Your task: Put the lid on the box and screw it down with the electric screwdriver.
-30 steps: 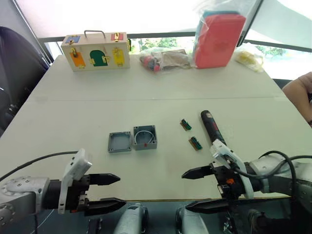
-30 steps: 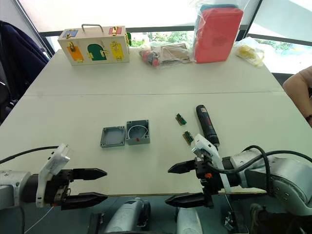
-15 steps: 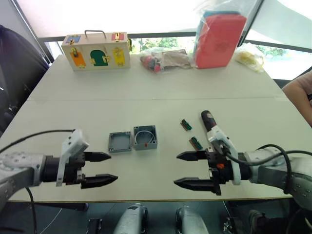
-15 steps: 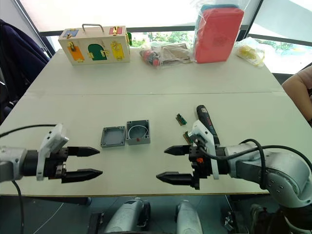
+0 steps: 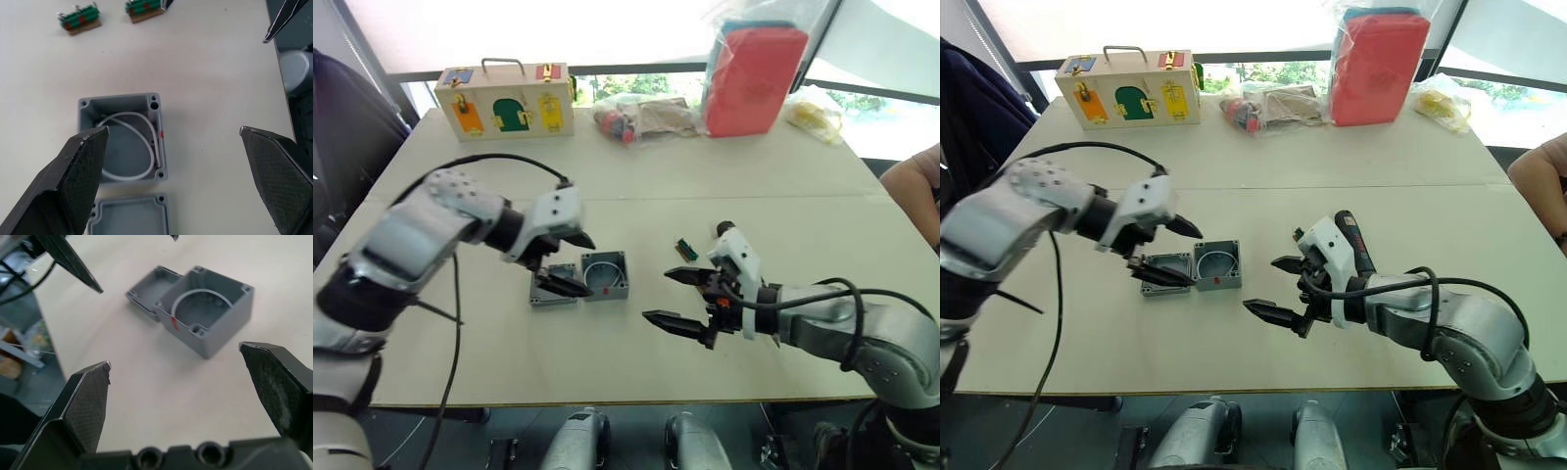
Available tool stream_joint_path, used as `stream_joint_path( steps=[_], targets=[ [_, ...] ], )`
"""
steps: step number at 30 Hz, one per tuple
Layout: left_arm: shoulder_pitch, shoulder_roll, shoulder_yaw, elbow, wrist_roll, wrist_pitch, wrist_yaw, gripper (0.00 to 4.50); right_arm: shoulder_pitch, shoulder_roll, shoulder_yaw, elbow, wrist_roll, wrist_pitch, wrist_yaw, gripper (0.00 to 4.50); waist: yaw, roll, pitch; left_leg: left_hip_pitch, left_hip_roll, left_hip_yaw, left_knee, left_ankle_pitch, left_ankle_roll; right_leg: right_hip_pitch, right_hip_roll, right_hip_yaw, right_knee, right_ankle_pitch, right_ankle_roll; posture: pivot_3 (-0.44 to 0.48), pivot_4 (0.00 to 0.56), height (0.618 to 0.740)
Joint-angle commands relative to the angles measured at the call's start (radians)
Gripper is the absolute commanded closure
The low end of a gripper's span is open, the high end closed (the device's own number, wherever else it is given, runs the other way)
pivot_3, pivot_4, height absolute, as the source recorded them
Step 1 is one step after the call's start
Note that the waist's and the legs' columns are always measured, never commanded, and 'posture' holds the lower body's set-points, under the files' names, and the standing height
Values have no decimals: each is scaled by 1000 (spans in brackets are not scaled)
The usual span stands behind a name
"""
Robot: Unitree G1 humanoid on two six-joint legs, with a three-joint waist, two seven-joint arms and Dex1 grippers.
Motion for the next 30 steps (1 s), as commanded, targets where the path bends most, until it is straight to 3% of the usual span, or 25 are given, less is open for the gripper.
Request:
stream_joint_path(
  steps=[1,10,13,22,30],
  targets=[
    [-42,-43,-47,55,83,-31,-36,88,8,46,3,-60,-32,-8,-50,0,1,0,0,0,0,0,0,0,0,0,0,0,2,-1,1,0,150,740],
    [-44,-136,-107,146,201,-93,-93,88,12,88,-41,-76,-46,21,-117,0,7,-1,0,0,0,-1,2,0,-1,-2,0,1,8,-3,3,0,150,740],
    [-37,-157,-105,161,226,-107,-100,780,14,96,-50,-80,-43,26,-129,0,7,-1,0,0,0,-1,2,0,0,-2,0,1,8,-3,3,0,150,740],
    [-15,-192,-104,206,288,-170,-129,4340,27,110,-75,-86,-51,33,-153,0,6,-1,0,0,0,-1,2,0,-1,-2,0,1,8,-3,3,0,150,740],
    [-34,-225,-80,291,323,-280,-159,4455,60,100,-96,-87,-66,23,-135,0,9,0,0,1,-1,-1,3,0,0,0,-1,1,8,-3,3,0,150,740]
  ],
)
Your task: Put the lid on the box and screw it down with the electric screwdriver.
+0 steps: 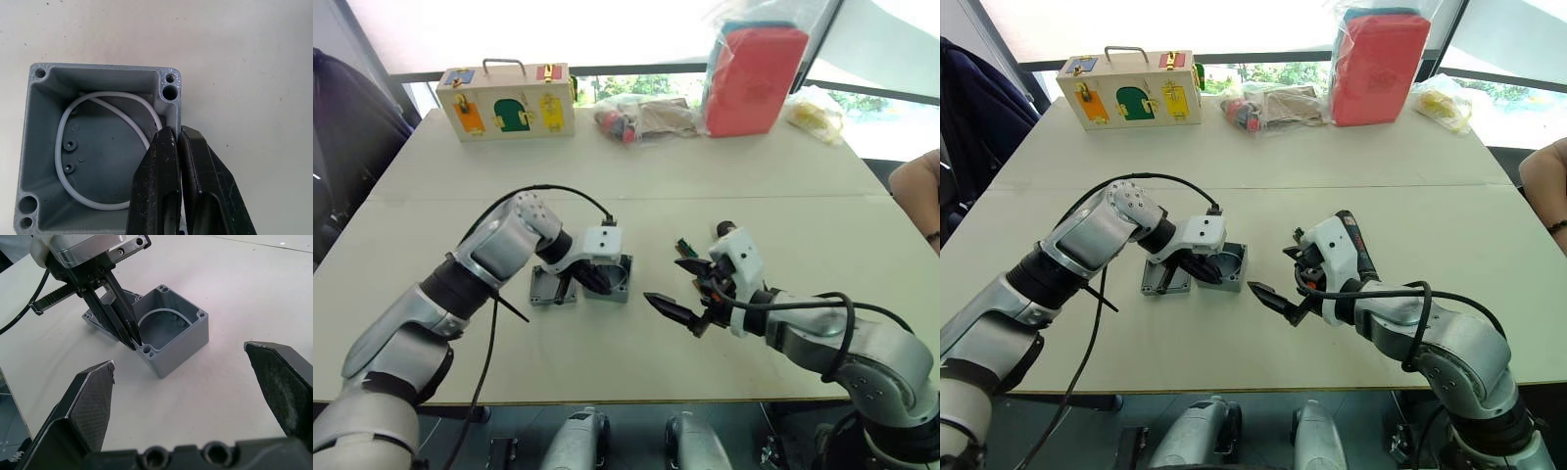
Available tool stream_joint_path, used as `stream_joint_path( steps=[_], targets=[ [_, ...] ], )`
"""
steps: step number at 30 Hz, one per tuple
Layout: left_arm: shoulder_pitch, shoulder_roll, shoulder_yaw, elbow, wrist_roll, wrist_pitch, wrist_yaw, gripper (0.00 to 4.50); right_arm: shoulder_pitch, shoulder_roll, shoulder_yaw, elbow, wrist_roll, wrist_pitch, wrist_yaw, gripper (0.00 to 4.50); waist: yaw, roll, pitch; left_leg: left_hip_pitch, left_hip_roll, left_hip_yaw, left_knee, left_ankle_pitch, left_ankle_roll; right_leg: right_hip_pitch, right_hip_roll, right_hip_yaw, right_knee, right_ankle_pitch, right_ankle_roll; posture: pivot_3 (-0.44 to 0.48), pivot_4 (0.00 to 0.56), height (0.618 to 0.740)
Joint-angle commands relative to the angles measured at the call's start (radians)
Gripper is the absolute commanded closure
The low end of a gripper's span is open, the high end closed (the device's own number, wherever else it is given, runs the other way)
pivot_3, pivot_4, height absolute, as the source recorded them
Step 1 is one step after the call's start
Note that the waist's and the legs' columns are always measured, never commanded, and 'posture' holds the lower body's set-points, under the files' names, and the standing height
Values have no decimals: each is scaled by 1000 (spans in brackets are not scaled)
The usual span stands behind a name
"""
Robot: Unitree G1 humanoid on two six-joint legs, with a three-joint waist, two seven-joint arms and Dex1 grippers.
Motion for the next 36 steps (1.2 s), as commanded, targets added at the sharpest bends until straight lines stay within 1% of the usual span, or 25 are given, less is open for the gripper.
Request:
stream_joint_path(
  steps=[1,4,7,10,14,17,22,25,28,30,33,34,35,36],
  targets=[
    [-29,-15,21,58,15,-120,-34,4455,13,-7,-30,-37,-9,-21,17,0,1,0,0,0,0,0,0,0,0,0,0,0,0,0,0,0,150,740],
    [-53,-19,48,126,-1,-324,-106,4455,23,-12,-33,-33,-21,-27,31,0,0,0,0,0,0,0,1,0,0,0,0,0,0,0,0,0,150,740],
    [-95,-47,66,213,-47,-444,-153,4455,28,-13,-32,-28,-37,-32,41,0,0,0,0,0,0,0,1,0,0,0,0,0,0,0,0,0,150,740],
    [-143,-69,29,331,-20,-609,-156,4455,34,-7,-30,-25,-56,-38,46,0,-1,0,0,-1,0,0,1,0,0,0,0,0,0,0,0,0,150,740],
    [-212,-101,-48,508,-18,-778,-156,4455,47,14,-22,-33,-76,-42,30,0,-2,0,0,-1,0,0,2,0,1,-1,0,0,0,0,0,0,150,740],
    [-253,-127,-87,606,-26,-854,-156,4455,65,26,-25,-45,-87,-43,17,0,-2,0,0,-1,0,0,2,0,1,-1,0,0,0,0,0,0,150,740],
    [-292,-149,-163,691,-72,-920,-156,4455,89,41,-37,-59,-93,-40,2,0,-1,-1,0,-3,0,0,10,-3,6,1,0,0,2,0,1,0,150,740],
    [-318,-156,-191,750,-48,-965,-156,3642,95,43,-41,-61,-95,-41,5,0,-2,-1,0,-3,0,0,12,-4,7,2,0,0,1,0,1,0,150,740],
    [-338,-168,-165,777,-65,-946,-156,2602,90,39,-40,-56,-93,-42,20,0,-1,-1,0,-3,0,0,12,-4,7,2,0,0,1,0,1,0,150,740],
    [-361,-137,-165,753,-114,-879,-156,1862,76,29,-35,-51,-90,-43,45,0,-2,-1,0,-3,0,0,12,-4,7,2,0,0,1,-1,1,0,150,740],
    [-399,-58,-132,670,-213,-739,-156,1862,56,-4,-46,-54,-59,-53,125,0,-4,-1,1,-3,0,0,12,-4,7,2,0,0,1,-1,2,0,150,740],
    [-407,-12,-111,618,-257,-663,-156,1862,43,-17,-54,-52,-38,-54,159,0,-9,-1,1,-3,0,0,12,-4,7,2,0,0,2,-1,2,0,150,740],
    [-402,59,-70,539,-302,-545,-156,1862,11,-31,-56,-43,-14,-50,197,0,-11,-1,1,-3,0,0,12,-4,7,1,0,0,2,-1,2,0,150,740],
    [-395,107,-42,481,-330,-461,-156,1862,-12,-40,-57,-35,2,-47,221,0,-16,-1,2,-3,0,0,12,-4,7,1,0,0,2,-1,2,0,150,740]
  ],
)
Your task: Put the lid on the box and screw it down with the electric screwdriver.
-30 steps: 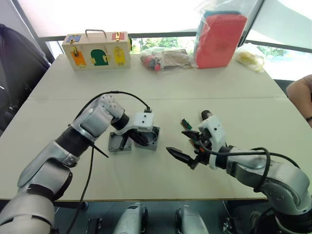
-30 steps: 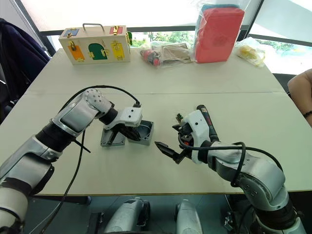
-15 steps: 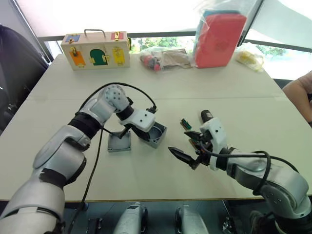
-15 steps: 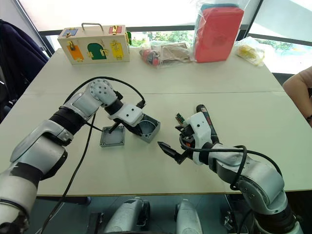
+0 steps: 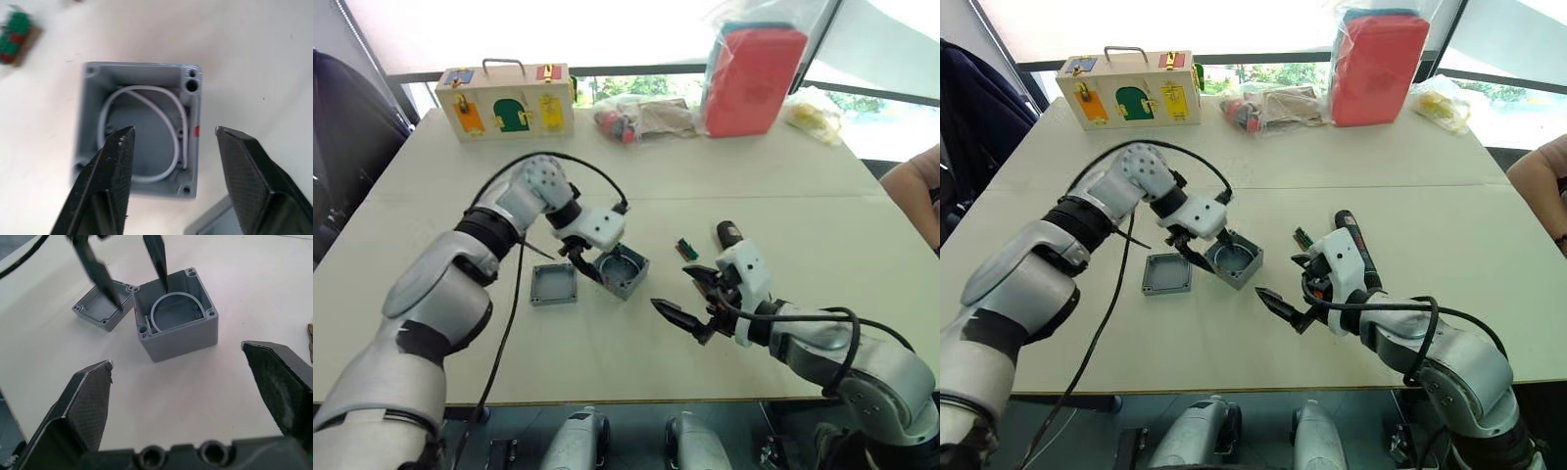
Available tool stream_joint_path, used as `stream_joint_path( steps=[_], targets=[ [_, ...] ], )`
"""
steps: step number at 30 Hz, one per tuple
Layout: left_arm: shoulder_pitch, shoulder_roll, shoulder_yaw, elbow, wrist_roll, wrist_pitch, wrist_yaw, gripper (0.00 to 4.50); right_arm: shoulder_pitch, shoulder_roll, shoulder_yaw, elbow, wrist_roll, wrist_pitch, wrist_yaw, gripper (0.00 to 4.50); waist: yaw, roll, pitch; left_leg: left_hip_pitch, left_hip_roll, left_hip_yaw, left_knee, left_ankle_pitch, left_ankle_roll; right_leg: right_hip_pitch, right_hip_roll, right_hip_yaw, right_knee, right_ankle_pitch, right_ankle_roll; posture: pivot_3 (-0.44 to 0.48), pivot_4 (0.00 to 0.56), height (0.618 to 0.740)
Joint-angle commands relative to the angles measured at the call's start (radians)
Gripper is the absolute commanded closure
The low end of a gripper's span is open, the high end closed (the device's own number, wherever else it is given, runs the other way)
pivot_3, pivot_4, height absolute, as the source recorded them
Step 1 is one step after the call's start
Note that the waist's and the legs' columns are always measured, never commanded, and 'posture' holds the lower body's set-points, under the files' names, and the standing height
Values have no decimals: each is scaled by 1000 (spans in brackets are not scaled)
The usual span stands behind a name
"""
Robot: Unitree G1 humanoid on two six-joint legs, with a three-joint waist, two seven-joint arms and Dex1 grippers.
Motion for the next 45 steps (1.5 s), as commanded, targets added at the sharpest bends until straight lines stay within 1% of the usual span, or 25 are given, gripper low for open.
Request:
stream_joint_path(
  steps=[1,2,3,5,7,8,9,11,13,14,15,19,22,27,31,34,39,40,41,42,43,44,45],
  targets=[
    [-13,160,141,-218,-122,312,-4,1862,-82,-34,-30,-7,70,-15,103,0,-14,1,1,0,0,0,0,0,0,0,1,0,0,0,0,0,150,740],
    [23,224,181,-307,-116,440,19,1862,-126,-38,-11,13,68,-14,128,0,-17,1,1,0,0,0,0,0,0,-1,1,1,1,0,1,0,150,740],
    [51,265,208,-378,-110,532,41,1862,-153,-43,1,26,66,-15,145,0,-21,1,1,0,0,-1,-1,0,0,0,1,1,0,-1,1,0,150,740],
    [134,333,284,-520,-138,686,108,1862,-209,-56,39,49,44,-22,185,0,-21,3,1,1,0,-1,-1,-1,1,-1,1,3,1,-1,1,0,150,740],
    [279,395,389,-692,-138,899,297,1862,-295,-83,140,78,-52,-67,245,0,-20,3,1,2,0,-2,-1,-1,1,0,1,3,1,-1,2,0,150,740],
    [333,412,427,-760,-135,984,367,1862,-324,-91,175,90,-87,-87,265,0,-20,3,1,2,0,-2,-1,-1,1,0,1,3,1,-1,2,0,150,740],
    [392,418,477,-838,-143,1120,446,1862,-353,-89,210,107,-124,-110,282,0,-19,3,1,2,0,-2,0,-1,1,0,1,3,1,-1,2,0,150,740],
    [472,390,570,-960,-169,1364,567,1862,-386,-83,264,136,-189,-157,309,0,-11,0,2,2,0,-3,1,0,0,0,1,3,2,-1,2,0,150,740],
    [535,323,662,-1066,-167,1615,674,1862,-401,-75,322,161,-257,-213,336,0,-1,-1,3,1,-1,-4,1,0,0,0,1,2,1,-1,2,0,150,740],
    [556,298,694,-1103,-166,1698,708,1862,-399,-68,341,168,-279,-233,345,0,2,-2,3,1,-2,-5,1,0,0,1,1,2,2,-1,2,0,150,740],
    [571,282,719,-1128,-171,1746,735,1862,-397,-61,354,173,-296,-246,351,0,4,-2,3,1,-2,-4,2,0,0,1,1,2,1,-1,2,0,150,740],
    [630,254,766,-1123,-222,1772,859,1862,-370,-35,382,192,-351,-294,371,0,5,-2,3,2,-3,-4,2,1,-3,1,0,2,3,-1,2,0,150,740],
    [639,230,778,-1081,-265,1772,938,1862,-354,-16,392,203,-382,-313,377,0,10,-2,3,2,-2,-5,1,6,-11,0,0,2,4,-1,2,0,150,740],
    [617,135,761,-992,-283,1772,1075,1862,-329,-2,380,198,-418,-308,369,0,11,-2,3,2,-3,-6,1,6,-12,0,0,2,4,-1,1,0,150,740],
    [615,94,745,-945,-297,1772,1149,1862,-317,3,368,177,-432,-288,361,0,9,-2,2,1,-3,-6,0,6,-13,-1,0,3,4,-1,1,0,150,740],
    [606,67,730,-909,-282,1772,1196,1862,-315,8,358,169,-437,-274,354,0,9,-2,2,2,-3,-6,0,7,-13,-1,0,3,4,-1,1,0,150,740],
    [602,14,713,-860,-268,1772,1243,1862,-315,15,341,162,-446,-252,348,0,11,-2,2,2,-4,-6,0,7,-13,-1,-1,3,4,-1,1,0,150,740],
    [605,11,711,-859,-272,1772,1248,2081,-316,16,339,160,-446,-247,347,0,11,-2,2,2,-4,-6,0,7,-13,-1,-2,3,4,-1,1,0,150,740],
    [611,12,709,-862,-276,1772,1251,2402,-317,17,337,159,-447,-243,347,0,11,-2,2,2,-4,-6,0,7,-13,-1,-2,3,4,-1,1,0,150,740],
    [619,9,711,-864,-281,1772,1258,2592,-319,17,334,159,-447,-240,347,0,10,-2,2,2,-4,-6,0,7,-13,-1,-2,3,4,-1,1,0,150,740],
    [622,3,712,-863,-284,1772,1265,3068,-320,16,330,162,-448,-240,350,0,10,-2,2,2,-4,-6,0,7,-13,-1,-2,3,4,-1,1,0,150,740],
    [633,-7,721,-863,-282,1772,1275,3273,-322,16,328,164,-448,-238,351,0,10,-2,2,2,-4,-6,0,7,-13,-1,-2,3,4,-1,1,0,150,740],
    [643,-17,730,-862,-281,1772,1284,3779,-324,15,326,164,-447,-234,354,0,11,-1,1,2,-4,-6,-1,7,-13,-1,-2,3,4,-1,1,0,150,740]
  ],
)
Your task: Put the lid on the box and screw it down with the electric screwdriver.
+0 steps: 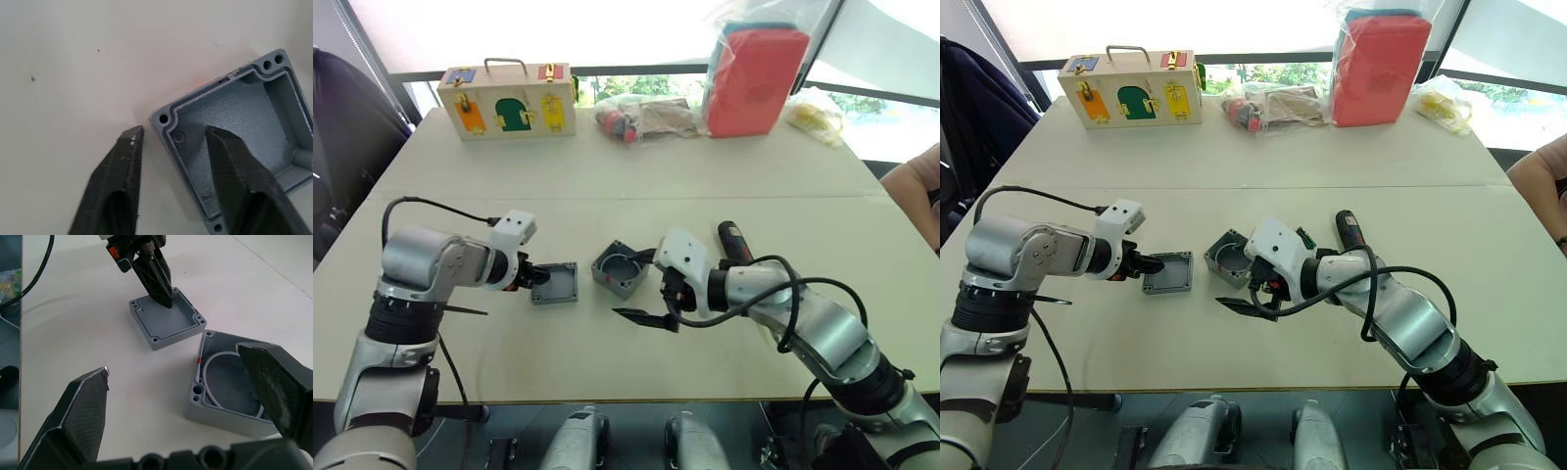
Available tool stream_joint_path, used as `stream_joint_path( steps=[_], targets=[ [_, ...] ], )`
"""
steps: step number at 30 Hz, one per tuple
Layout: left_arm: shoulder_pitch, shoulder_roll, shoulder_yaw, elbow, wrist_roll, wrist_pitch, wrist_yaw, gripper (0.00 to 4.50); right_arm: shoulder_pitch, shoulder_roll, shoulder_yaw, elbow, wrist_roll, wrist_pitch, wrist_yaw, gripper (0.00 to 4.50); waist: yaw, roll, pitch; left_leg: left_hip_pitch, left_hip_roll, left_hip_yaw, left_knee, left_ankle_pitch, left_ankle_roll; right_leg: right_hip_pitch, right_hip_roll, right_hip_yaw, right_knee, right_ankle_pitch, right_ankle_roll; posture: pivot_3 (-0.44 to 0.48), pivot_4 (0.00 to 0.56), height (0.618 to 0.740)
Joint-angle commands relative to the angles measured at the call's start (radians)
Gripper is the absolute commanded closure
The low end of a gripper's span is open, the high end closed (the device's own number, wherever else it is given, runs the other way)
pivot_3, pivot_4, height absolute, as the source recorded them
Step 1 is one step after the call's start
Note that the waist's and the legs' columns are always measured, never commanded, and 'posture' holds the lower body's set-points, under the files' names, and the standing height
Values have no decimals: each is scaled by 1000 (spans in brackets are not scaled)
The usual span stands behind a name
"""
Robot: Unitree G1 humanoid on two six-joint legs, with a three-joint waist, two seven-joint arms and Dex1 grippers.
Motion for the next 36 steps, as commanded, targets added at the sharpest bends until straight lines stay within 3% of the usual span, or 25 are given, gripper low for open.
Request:
stream_joint_path(
  steps=[1,2,8,12,15,21,25,36],
  targets=[
    [39,-32,13,-3,-2,9,26,4063,-19,-1,-38,-31,0,0,8,0,1,1,-1,0,0,0,0,0,0,0,0,0,0,0,0,0,150,740],
    [46,-38,19,-5,-1,9,34,4420,-20,-2,-39,-31,-1,2,10,0,2,1,-2,0,0,0,0,0,0,0,-1,0,0,0,0,0,150,740],
    [81,-125,108,-57,21,9,93,4465,-27,-20,-95,-1,25,18,45,0,6,2,-3,5,-1,-1,0,0,0,3,-2,-1,-1,0,0,0,150,740],
    [71,-109,228,-111,17,-116,55,4465,-93,134,-300,67,238,188,-21,0,4,2,-2,5,-2,-1,0,0,0,5,-2,-1,-1,0,0,0,150,740],
    [72,-80,299,-151,20,-412,-39,4465,-195,256,-391,185,286,305,-136,0,-2,1,-2,1,-1,-2,-1,1,-2,0,-2,-1,0,0,-1,0,150,740],
    [43,-156,327,-106,36,-687,-41,4465,-342,423,-479,386,313,410,-280,0,-2,2,-2,0,-1,0,-8,2,-4,-3,-3,-1,-3,1,-2,0,150,740],
    [20,-206,275,-64,74,-803,-35,4465,-419,491,-526,516,320,428,-326,0,-3,2,-2,-1,-1,1,-9,3,-5,-5,-2,0,-2,1,-2,0,150,740],
    [-5,-277,232,-42,68,-887,-35,4465,-434,528,-567,544,366,480,-366,0,-25,2,-2,-1,-1,3,-14,4,-6,-9,-2,2,-1,1,-2,0,150,740]
  ],
)
